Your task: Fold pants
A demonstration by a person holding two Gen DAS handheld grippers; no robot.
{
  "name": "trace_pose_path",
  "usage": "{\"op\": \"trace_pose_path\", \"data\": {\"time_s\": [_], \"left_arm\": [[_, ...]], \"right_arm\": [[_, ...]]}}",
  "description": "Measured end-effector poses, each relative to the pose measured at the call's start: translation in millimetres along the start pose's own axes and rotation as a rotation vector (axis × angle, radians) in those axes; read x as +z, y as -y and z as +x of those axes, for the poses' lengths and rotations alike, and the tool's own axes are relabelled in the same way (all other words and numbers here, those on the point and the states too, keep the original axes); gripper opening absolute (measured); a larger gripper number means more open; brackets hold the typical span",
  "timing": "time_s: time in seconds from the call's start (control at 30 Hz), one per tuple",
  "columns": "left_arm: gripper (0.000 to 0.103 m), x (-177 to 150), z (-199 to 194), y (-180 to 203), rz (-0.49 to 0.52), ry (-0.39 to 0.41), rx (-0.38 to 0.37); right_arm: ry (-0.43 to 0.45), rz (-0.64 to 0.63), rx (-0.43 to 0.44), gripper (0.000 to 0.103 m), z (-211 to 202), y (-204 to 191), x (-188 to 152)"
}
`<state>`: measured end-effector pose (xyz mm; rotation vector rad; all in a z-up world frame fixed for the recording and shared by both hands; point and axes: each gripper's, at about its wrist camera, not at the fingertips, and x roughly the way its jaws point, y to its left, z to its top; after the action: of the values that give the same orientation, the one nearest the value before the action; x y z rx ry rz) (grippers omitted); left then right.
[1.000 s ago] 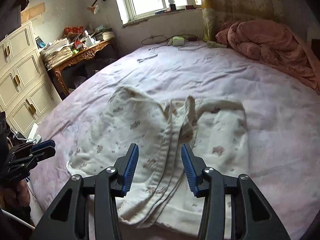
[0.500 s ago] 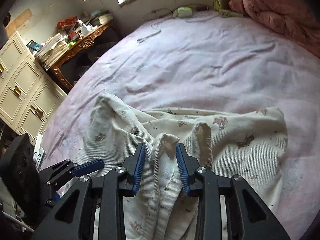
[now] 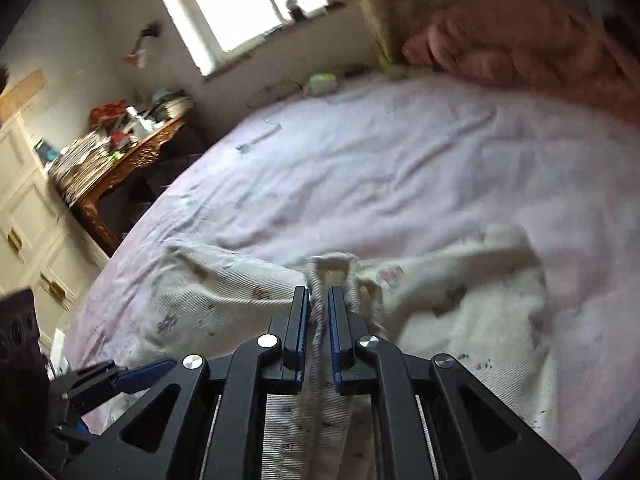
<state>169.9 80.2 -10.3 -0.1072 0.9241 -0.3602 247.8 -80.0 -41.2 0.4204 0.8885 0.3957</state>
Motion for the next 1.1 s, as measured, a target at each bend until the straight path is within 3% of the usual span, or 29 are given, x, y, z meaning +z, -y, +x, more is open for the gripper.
{"op": "trace_pose_path", "data": {"time_s": [0.07,0.1,0.23,0.37,0.47,0.5,0.57,0.63,0.73,0.83,0.9,0.93,0.97,1.03,1.07,1.1], "left_arm": [[0.053,-6,-3,12,0.061,0.02,0.055],[0.053,-8,-4,18,0.084,0.021,0.078],[0.053,-19,-8,17,0.079,0.033,0.074],[0.053,-27,-12,19,0.078,0.043,0.086],[0.053,-21,-16,19,0.067,0.023,0.065],[0.053,-18,-21,16,0.045,0.022,0.036],[0.053,-9,-33,6,-0.023,0.026,-0.062],[0.053,4,-42,-4,-0.078,0.046,-0.104],[0.052,28,-47,-14,-0.093,0.084,-0.037],[0.05,60,-29,-31,-0.109,0.042,-0.013],[0.034,78,-8,-44,-0.14,-0.039,-0.022],[0.021,86,2,-50,-0.144,-0.069,-0.022],[0.016,92,10,-52,-0.141,-0.085,-0.003],[0.004,96,23,-57,-0.128,-0.092,0.079],[0.003,97,28,-58,-0.116,-0.086,0.115],[0.003,96,32,-59,-0.103,-0.077,0.149]], "right_arm": [[-0.025,0.131,0.104,0.007,6,26,2],[-0.022,0.129,0.112,0.007,4,27,5],[0.049,-0.029,-0.001,0.009,0,0,10],[0.01,-0.041,-0.034,0.008,17,-1,14],[0.029,-0.016,-0.013,0.009,4,3,14],[0.039,-0.018,-0.016,0.01,-6,4,14],[0.087,-0.056,-0.064,0.034,-26,-3,12],[0.158,-0.097,-0.115,0.043,-52,-7,9],[0.241,-0.09,-0.147,0.045,-80,-12,8],[0.145,-0.13,-0.024,0.045,-76,-29,8],[0.058,-0.139,0.082,0.039,-61,-41,-1],[0.013,-0.142,0.1,0.032,-49,-46,-7],[-0.034,-0.15,0.081,0.026,-37,-50,-13],[-0.072,-0.213,-0.053,0.02,-14,-53,-25],[-0.058,-0.241,-0.138,0.005,-5,-51,-29],[-0.062,-0.238,-0.184,0.0,4,-45,-31]]}}
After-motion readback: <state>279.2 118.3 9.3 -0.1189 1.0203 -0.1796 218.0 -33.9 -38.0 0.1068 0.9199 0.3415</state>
